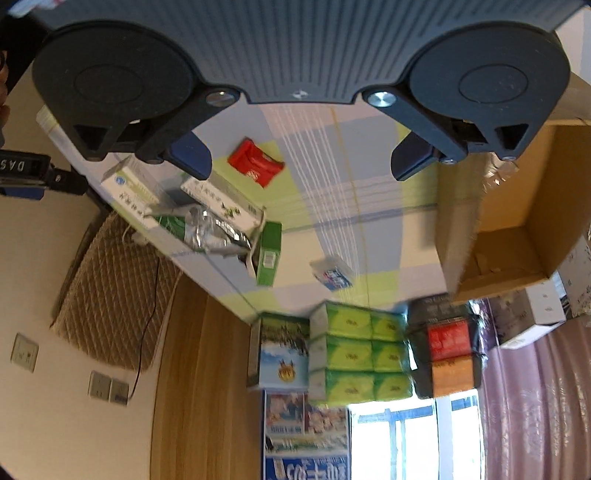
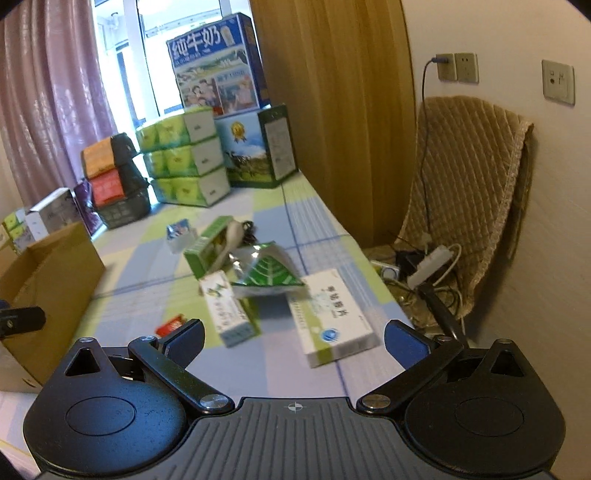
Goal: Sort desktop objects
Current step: 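Return both tools to the table items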
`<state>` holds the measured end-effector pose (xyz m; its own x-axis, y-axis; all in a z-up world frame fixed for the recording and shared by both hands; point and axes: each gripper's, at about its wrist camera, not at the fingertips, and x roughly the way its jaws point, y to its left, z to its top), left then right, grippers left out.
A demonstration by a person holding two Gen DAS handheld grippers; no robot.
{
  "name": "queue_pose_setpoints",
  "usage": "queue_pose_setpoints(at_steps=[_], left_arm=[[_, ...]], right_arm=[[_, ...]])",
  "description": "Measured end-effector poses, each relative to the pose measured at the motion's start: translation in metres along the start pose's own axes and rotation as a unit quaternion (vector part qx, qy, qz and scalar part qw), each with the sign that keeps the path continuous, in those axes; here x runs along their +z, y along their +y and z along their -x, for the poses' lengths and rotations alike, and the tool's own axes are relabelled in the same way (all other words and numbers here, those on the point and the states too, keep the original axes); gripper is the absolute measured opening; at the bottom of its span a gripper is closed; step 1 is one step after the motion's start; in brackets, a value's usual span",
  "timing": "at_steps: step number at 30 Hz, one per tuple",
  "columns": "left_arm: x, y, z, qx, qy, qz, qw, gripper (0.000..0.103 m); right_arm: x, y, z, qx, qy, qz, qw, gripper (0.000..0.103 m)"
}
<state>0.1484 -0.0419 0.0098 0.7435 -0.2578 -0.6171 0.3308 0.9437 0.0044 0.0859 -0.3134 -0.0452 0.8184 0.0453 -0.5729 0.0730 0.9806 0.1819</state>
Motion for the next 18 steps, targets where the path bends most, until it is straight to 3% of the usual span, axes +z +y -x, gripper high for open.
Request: queue_pose_setpoints(at_steps=[11,18], left_arm=[[-0.007,-0.033,-0.069,-0.033,0.028,-0.085,0.9954,0.102],[-0.015,-0.033,-0.114,-0.073,0.039,-0.130,0.9881,0.102]], right_arm=[[0.006,-0.025,-0.062,0.018,0.046,0.062,0.997,0.101],[0.001,-0.032,-0.089,0.019,0.064,0.062,0.996,0.101]])
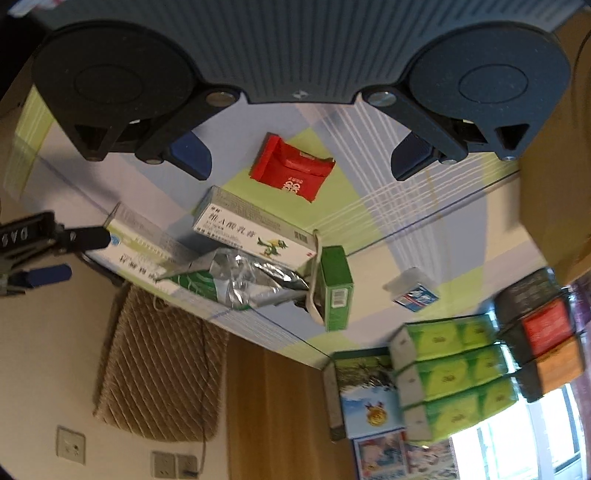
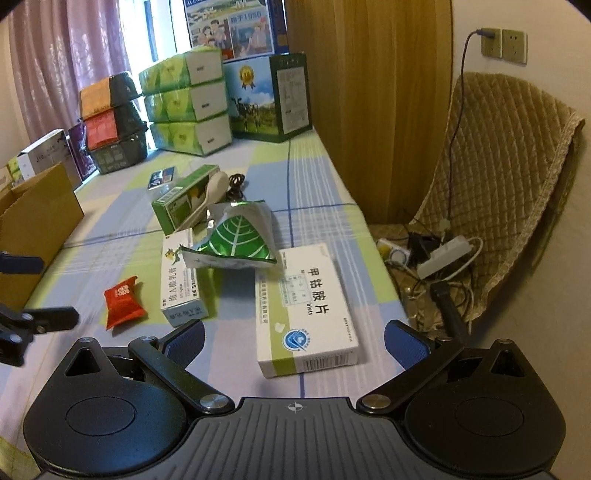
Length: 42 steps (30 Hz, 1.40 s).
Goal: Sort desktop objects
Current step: 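Return both tools to the table items, then grasp the red candy packet with the left gripper while the right grasps the white medicine box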
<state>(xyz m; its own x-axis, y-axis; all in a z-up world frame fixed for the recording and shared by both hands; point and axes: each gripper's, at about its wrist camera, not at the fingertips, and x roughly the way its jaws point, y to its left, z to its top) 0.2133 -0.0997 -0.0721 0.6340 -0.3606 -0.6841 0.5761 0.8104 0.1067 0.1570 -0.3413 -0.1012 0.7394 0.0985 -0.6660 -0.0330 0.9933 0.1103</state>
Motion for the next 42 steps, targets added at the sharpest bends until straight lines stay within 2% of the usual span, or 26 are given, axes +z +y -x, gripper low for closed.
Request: queue_pose_setpoints(at_steps=[9,18,22,24,31,39,42], left_arm=[[-0.004,0.004,-0.045,-0.031,0.015,-0.065,0.9973,0.100],[-0.001,0.015,-0.065,-0.052,0.031,-0.055,0.9966,0.094],[0.000,0.012,-0.072,-0.050,0.033,-0.077,0.9952,0.092],[-0.001,0.013,-0.074,-0.055,0.036,-0.075,0.9950,0.090],[0.001,0.019,-0.078,-0.076,0.037,-0.067,0.9942,0.087],[0.002,0.019,-0.078,-0.101,0.040,-0.053,0.9927,0.068],[0.003,0.018,-0.077,-0.108,0.043,-0.048,0.9920,0.061]], right_arm=[[0.002,0.002,-0.029,-0.003,0.025,0.014,1.000,0.101],[0.001,0.006,-0.046,-0.014,0.041,0.030,0.999,0.100],[0.002,0.007,-0.051,-0.019,0.047,0.032,0.998,0.099],[0.002,0.008,-0.054,-0.021,0.052,0.032,0.998,0.092],[0.002,0.007,-0.060,-0.025,0.060,0.025,0.998,0.086],[0.002,0.008,-0.060,-0.025,0.063,0.021,0.998,0.072],[0.002,0.008,-0.060,-0.029,0.062,0.022,0.997,0.070]])
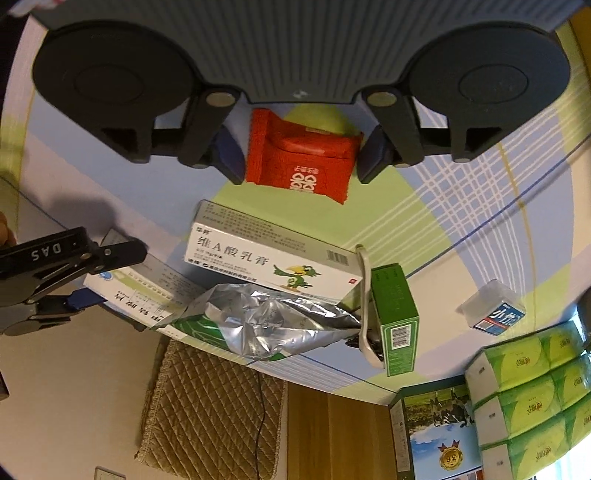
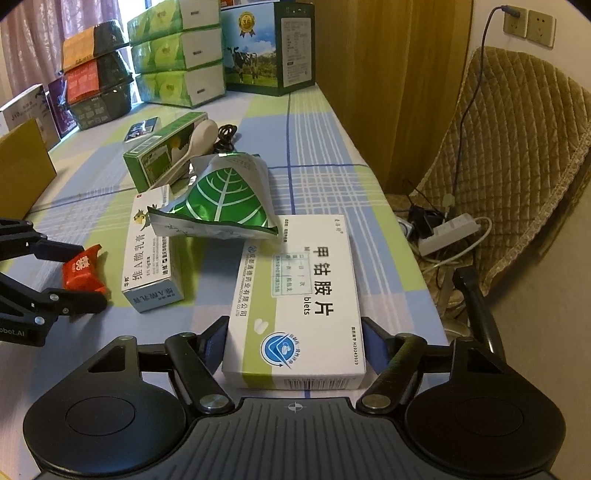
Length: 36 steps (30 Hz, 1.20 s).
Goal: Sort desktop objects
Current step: 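Grasp the red candy packet with the left gripper while the right grasps the white medicine box, then carry the red packet and medicine box to the cardboard box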
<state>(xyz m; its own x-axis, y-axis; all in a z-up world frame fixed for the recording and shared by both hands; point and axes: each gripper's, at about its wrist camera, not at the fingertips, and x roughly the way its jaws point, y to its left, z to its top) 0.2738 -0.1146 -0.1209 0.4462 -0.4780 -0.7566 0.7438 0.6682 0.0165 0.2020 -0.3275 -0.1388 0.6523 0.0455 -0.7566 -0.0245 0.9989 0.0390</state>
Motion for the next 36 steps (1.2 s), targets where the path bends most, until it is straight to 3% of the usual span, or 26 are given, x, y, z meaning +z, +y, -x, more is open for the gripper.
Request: queue_pose_setpoints(at_steps=[7,10,27,34,36], left_arm=[[0.000,-0.003,0.002,0.000,0.007,0.007,0.9999,0.055],[0.000,-0.004,0.005,-0.001,0.013,0.025,0.9996,0.046],[-0.001,-0.004,0.009,0.012,0.008,0.045,0.9989,0.037],[-0.001,-0.003,0.014,0.019,0.004,0.062,0.9979,0.036],[-0.001,-0.004,0.015,0.019,0.002,0.063,0.9978,0.036]], right_arm=[[0.000,0.002,0.000,-0.005,0.001,-0.004,1.000,0.069],[0.000,0.003,0.000,-0.007,0.001,-0.002,1.000,0.069],[0.003,0.003,-0.009,-0.020,-0.004,0.004,1.000,0.076],[0.005,0.002,-0.010,-0.019,-0.008,-0.001,1.000,0.075],[0.005,0.002,-0.009,-0.019,-0.009,-0.003,1.000,0.069]])
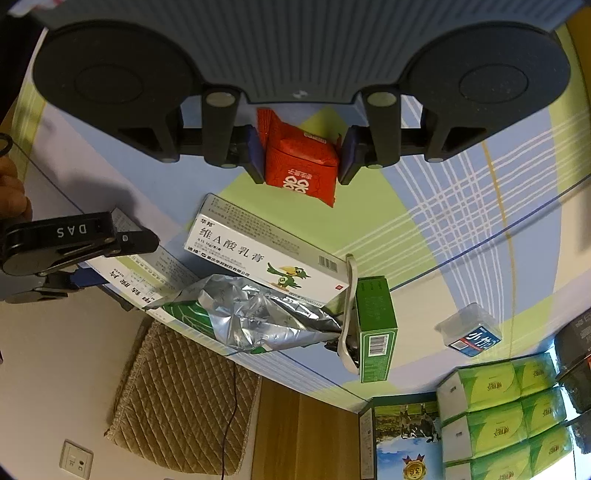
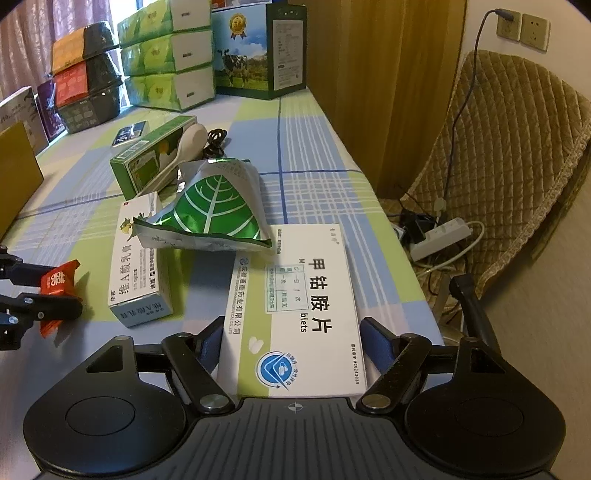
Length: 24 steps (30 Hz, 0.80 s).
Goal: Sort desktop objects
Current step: 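Carry the red packet and medicine box to the cardboard box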
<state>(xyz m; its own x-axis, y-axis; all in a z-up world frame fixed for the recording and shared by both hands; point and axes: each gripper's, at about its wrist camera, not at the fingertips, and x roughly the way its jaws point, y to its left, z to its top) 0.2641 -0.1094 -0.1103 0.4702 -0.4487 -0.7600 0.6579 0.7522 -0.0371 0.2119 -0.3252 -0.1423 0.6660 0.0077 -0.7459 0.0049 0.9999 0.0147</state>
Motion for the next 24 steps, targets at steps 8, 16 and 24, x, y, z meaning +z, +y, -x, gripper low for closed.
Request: queue_pose_setpoints(at_steps=[8,16,24], left_arm=[[-0.003,-0.005,0.005,0.004,-0.003,0.001,1.0000,0.036],[-0.009,-0.008,0.020,0.017,-0.011,0.022,0.9995,0.036],[-0.018,-0.022,0.058,0.023,-0.034,0.047,0.9981,0.036]], right_arm=[[0.000,0.001,0.003,-0.005,0.001,-0.009,1.000,0.069],[-0.019,-0.004,0.032,-0.051,-0.019,-0.039,0.998,0.068],[-0.041,0.007,0.080,-0.047,-0.055,-0.069,0.995,0.068]])
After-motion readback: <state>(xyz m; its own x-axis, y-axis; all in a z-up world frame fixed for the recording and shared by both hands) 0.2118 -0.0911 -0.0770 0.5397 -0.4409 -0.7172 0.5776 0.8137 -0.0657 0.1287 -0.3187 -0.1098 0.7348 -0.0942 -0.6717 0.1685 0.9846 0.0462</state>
